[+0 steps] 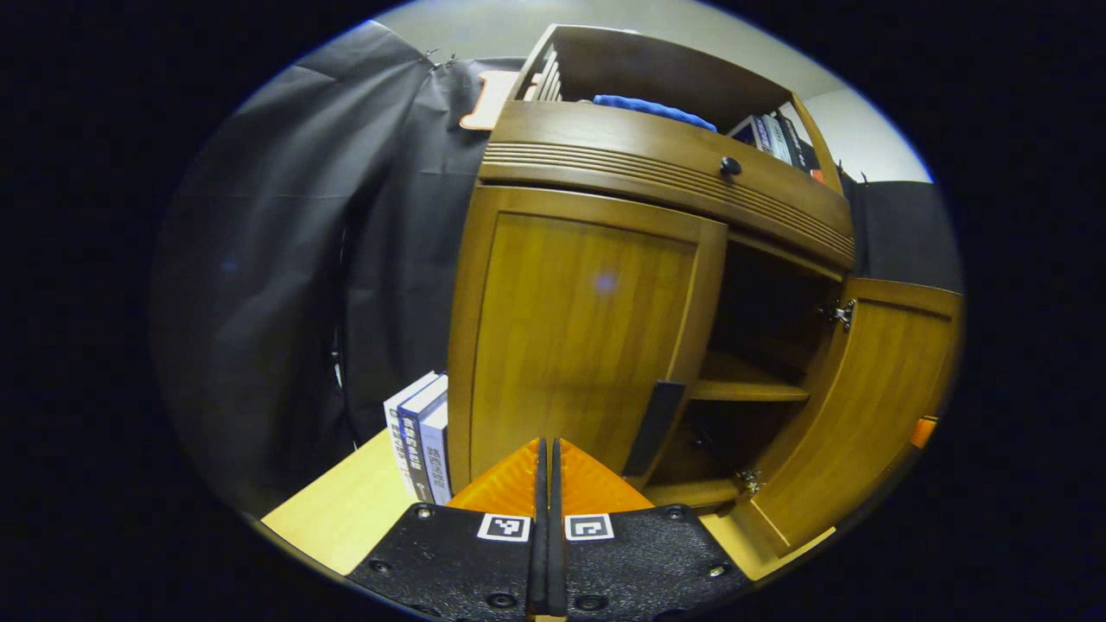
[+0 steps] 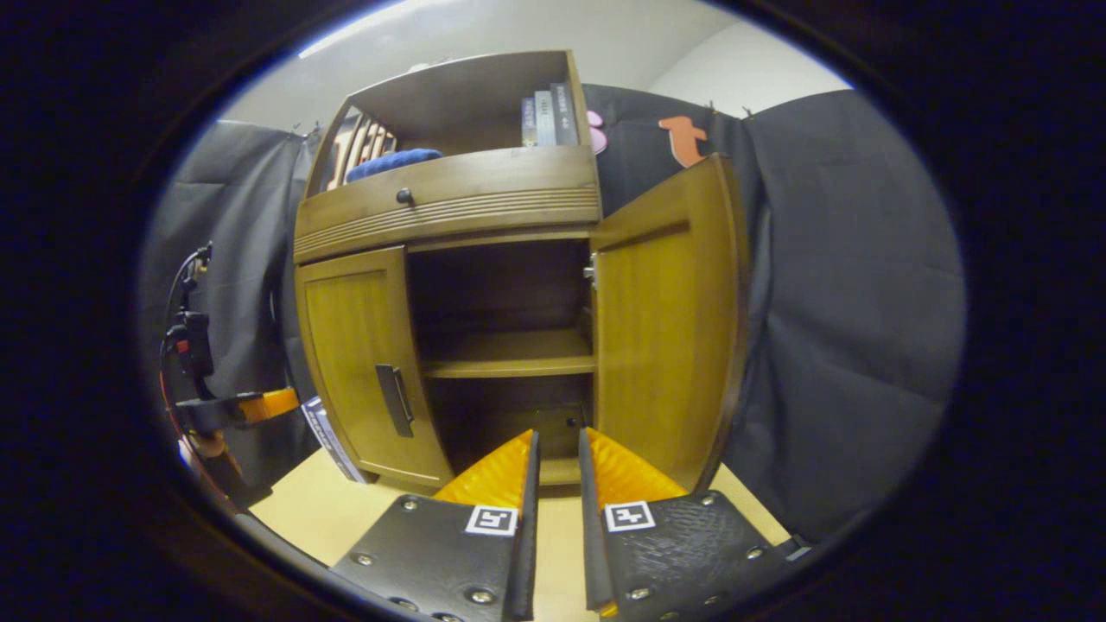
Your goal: Open the right door of the double-door shoe cabinet with the right hand, and open the left door with the left hand.
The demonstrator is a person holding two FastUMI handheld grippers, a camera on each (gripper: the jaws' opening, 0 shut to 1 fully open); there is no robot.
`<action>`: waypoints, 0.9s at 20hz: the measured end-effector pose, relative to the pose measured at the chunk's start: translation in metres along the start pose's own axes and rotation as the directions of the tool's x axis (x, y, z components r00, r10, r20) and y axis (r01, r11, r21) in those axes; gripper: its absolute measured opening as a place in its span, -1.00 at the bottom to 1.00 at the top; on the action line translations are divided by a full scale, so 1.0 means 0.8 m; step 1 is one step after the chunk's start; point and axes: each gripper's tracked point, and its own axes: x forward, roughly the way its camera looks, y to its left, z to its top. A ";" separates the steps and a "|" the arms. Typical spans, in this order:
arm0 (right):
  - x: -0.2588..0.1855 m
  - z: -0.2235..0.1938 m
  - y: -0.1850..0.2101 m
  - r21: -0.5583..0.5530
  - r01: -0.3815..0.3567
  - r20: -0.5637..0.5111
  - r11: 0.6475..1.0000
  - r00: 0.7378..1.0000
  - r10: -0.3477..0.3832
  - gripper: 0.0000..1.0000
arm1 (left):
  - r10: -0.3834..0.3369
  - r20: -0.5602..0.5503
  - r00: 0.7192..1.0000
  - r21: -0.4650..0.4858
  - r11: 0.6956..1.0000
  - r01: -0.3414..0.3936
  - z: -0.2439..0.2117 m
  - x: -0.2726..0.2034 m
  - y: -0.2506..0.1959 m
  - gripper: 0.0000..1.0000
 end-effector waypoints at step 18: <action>0.010 -0.010 -0.034 -0.010 0.142 -0.013 0.990 0.990 -0.142 -0.55 | -0.236 -0.063 0.970 0.047 0.970 0.239 -0.030 0.130 -0.135 0.43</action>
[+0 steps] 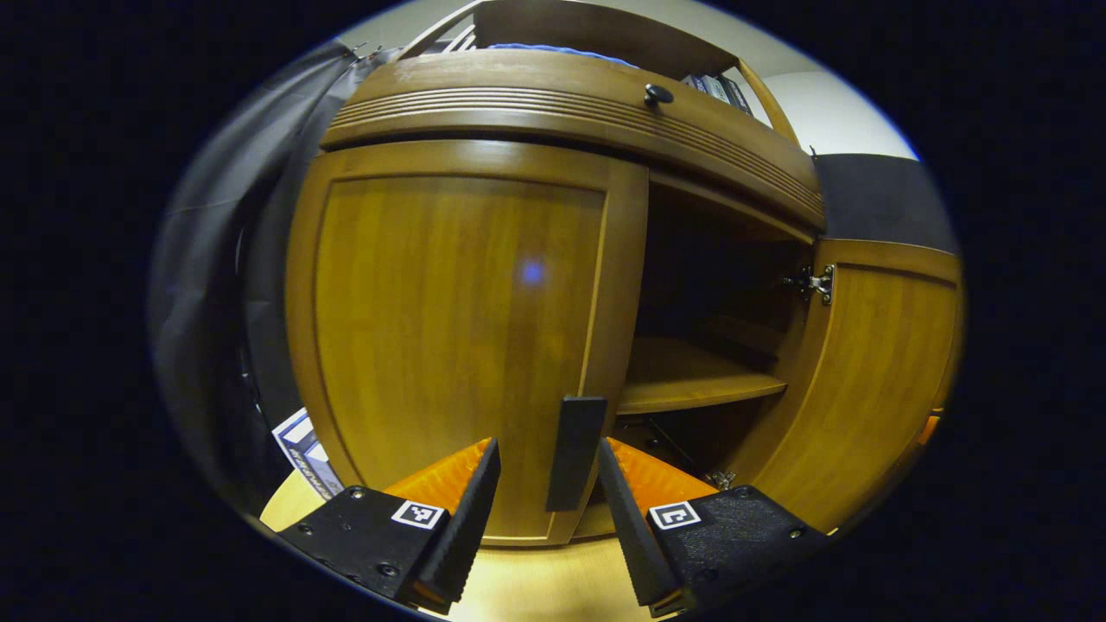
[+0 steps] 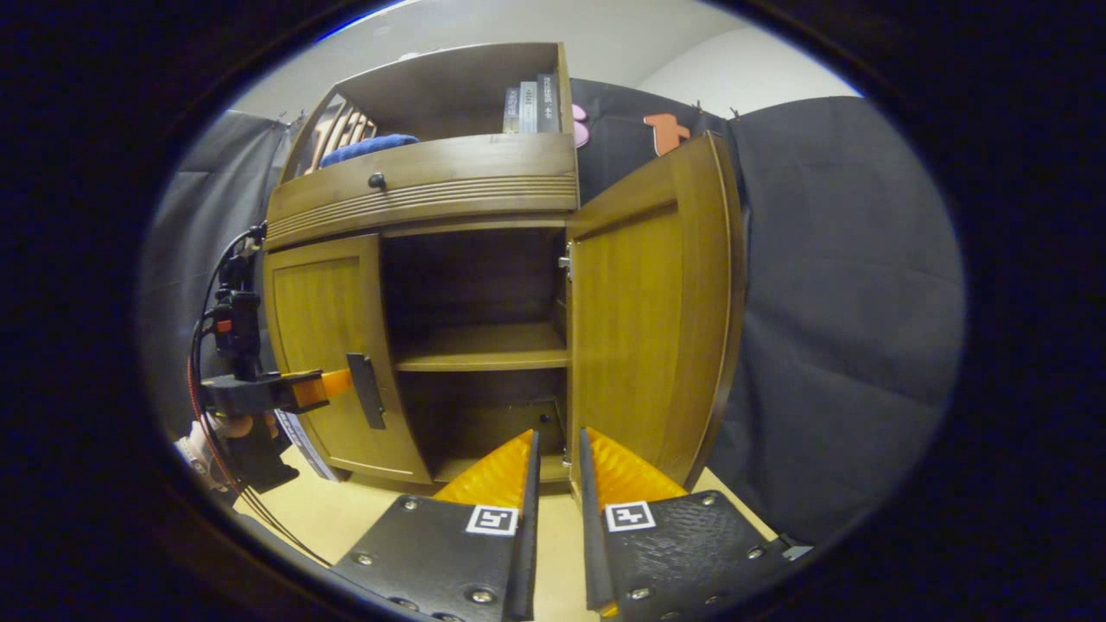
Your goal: Open the right door of the double-door shoe cabinet with the right hand, and open the left door with the left hand.
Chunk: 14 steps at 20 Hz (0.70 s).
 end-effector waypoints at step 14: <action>0.007 -0.006 -0.019 -0.021 0.071 -0.025 0.997 0.997 -0.071 -0.55 | -0.005 -0.025 1.000 0.014 1.000 0.005 -0.018 0.044 -0.005 -0.34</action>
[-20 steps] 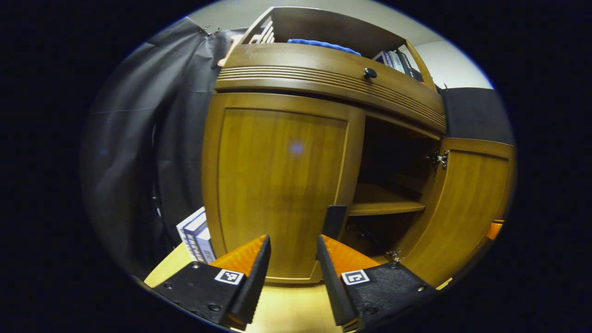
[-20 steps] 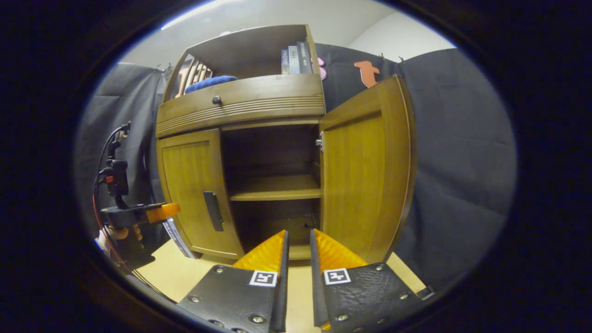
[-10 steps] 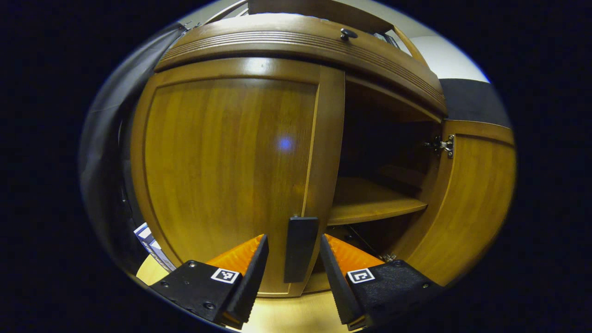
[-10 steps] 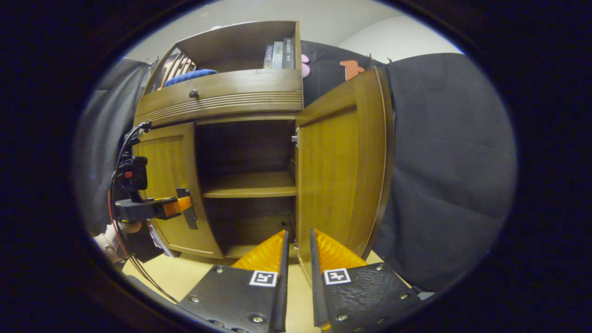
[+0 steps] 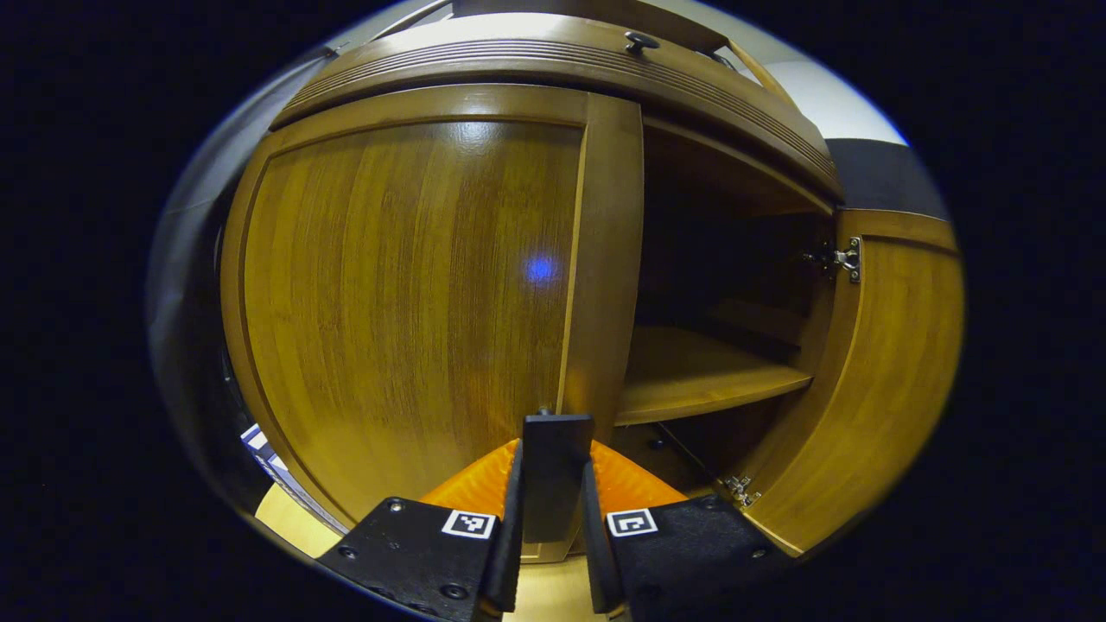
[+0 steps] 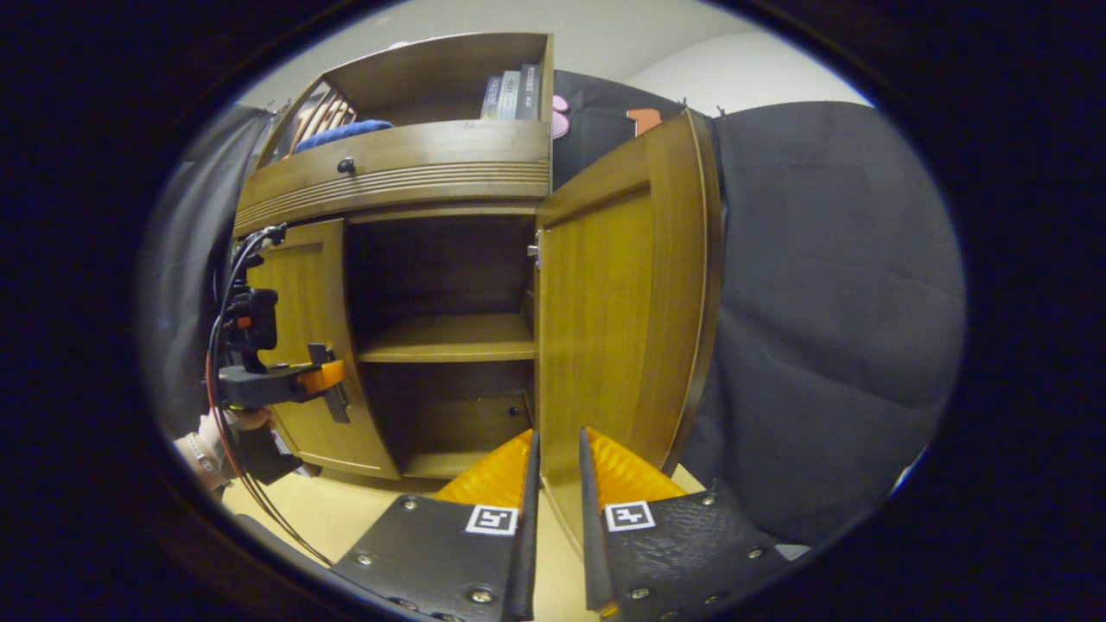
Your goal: Open the right door of the double-door shoe cabinet with the right hand, and open the left door with the left hand.
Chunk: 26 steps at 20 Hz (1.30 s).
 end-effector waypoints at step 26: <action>-0.033 -0.019 0.129 -0.006 -0.282 -0.032 0.959 0.959 0.281 -0.55 | 0.086 0.032 0.996 -0.094 0.992 -0.083 -0.022 -0.222 0.075 -0.38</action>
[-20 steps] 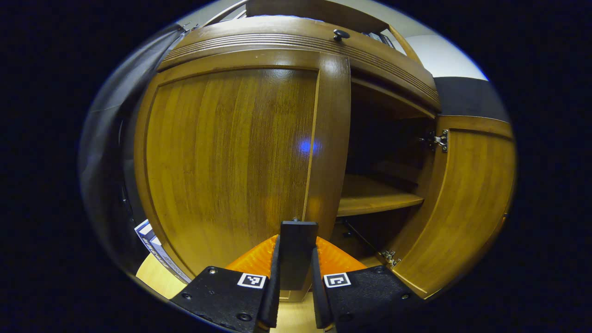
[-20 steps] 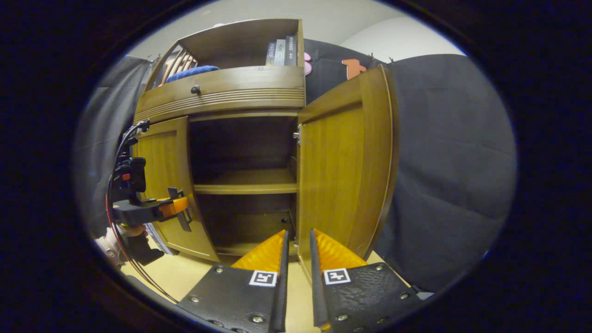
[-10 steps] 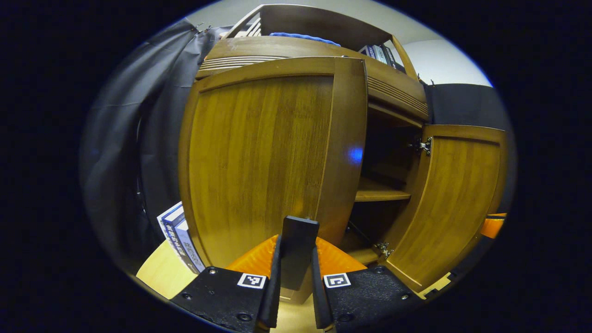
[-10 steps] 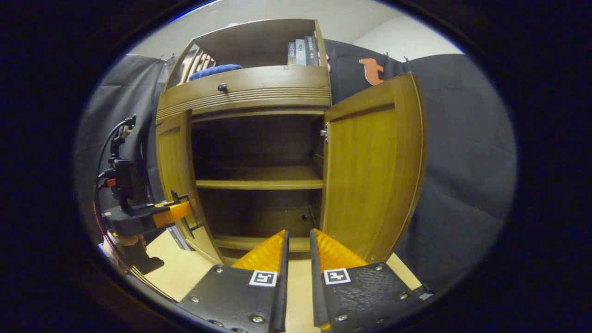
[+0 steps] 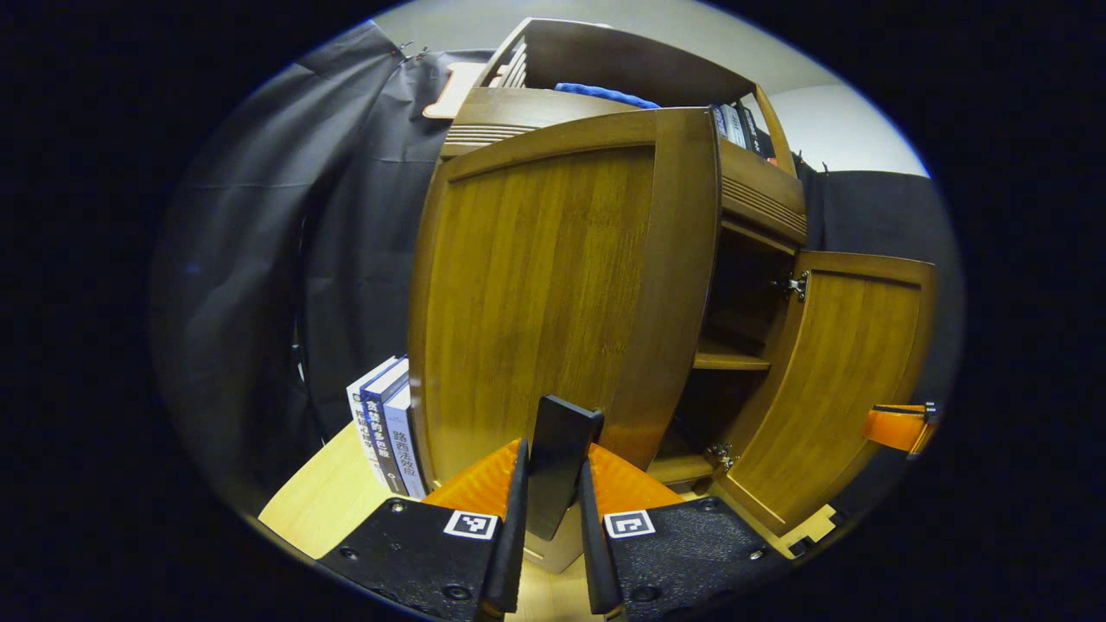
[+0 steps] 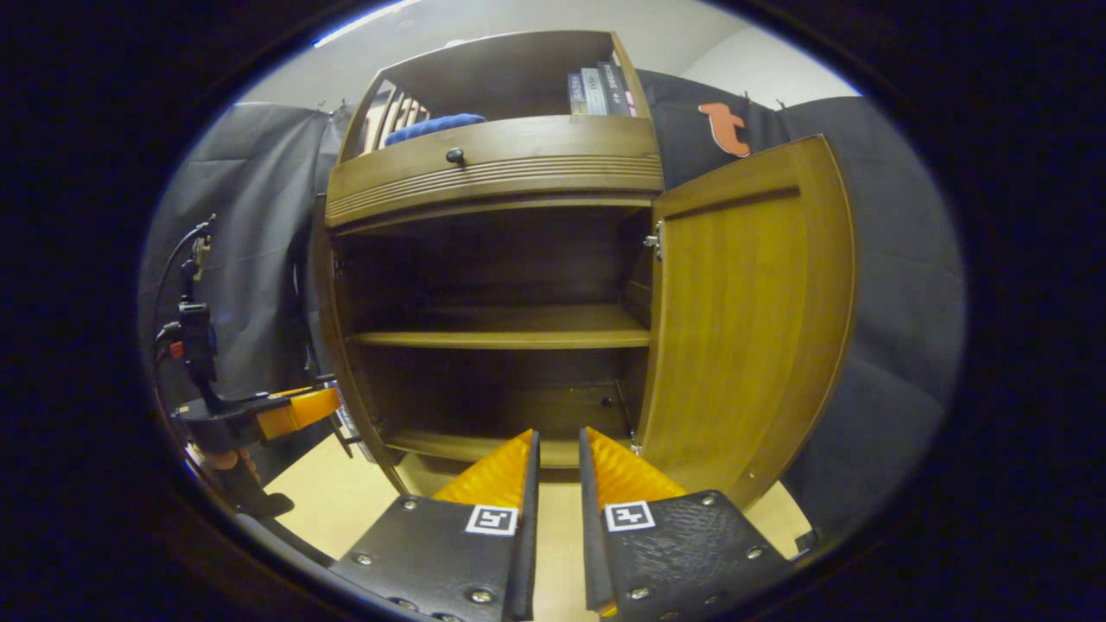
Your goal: Open the right door of the double-door shoe cabinet with the right hand, and open the left door with the left hand.
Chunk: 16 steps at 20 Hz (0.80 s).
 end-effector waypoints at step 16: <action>0.026 -0.012 0.067 0.012 -0.147 -0.039 0.989 0.988 0.147 -0.55 | 0.185 -0.002 0.983 -0.086 0.979 -0.185 0.006 -0.061 0.109 -0.49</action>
